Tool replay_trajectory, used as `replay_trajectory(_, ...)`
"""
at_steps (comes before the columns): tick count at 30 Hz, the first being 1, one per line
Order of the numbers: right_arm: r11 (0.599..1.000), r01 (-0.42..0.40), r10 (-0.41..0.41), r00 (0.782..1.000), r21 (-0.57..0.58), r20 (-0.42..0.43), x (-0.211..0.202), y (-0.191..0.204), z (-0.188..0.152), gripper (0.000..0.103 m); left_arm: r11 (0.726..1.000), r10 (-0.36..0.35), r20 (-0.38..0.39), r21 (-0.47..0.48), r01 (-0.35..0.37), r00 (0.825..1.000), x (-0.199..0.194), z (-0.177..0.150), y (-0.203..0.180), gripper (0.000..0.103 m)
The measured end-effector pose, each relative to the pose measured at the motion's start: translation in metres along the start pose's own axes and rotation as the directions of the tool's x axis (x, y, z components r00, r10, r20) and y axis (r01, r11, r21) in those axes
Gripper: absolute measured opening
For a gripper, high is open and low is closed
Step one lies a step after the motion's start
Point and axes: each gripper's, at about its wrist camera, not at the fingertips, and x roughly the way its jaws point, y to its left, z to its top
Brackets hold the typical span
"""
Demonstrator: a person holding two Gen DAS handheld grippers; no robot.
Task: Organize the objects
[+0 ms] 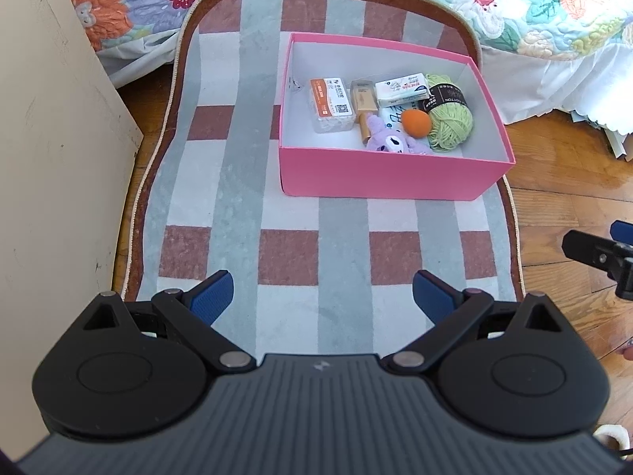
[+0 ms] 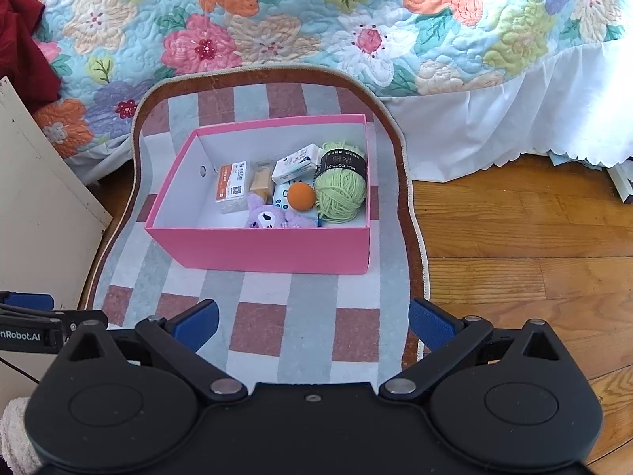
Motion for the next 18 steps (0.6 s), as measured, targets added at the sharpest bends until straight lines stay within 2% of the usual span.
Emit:
replay_trajectory(5, 1.000, 0.012, -0.012, 1.000, 0.001, 0.016, -0.0011, 0.0008, 0.0022, 0.103, 1.000, 0.010, -0.011, -0.001, -0.010, 1.000, 0.0025, 0.0007, 0.0010, 0.099)
replay_trajectory(18, 0.999, 0.046, -0.047, 0.999, -0.020, -0.024, 0.0053, 0.0041, 0.0001, 0.103, 1.000, 0.023, -0.025, 0.002, -0.023, 0.999, 0.0041, 0.0008, 0.0031, 0.098)
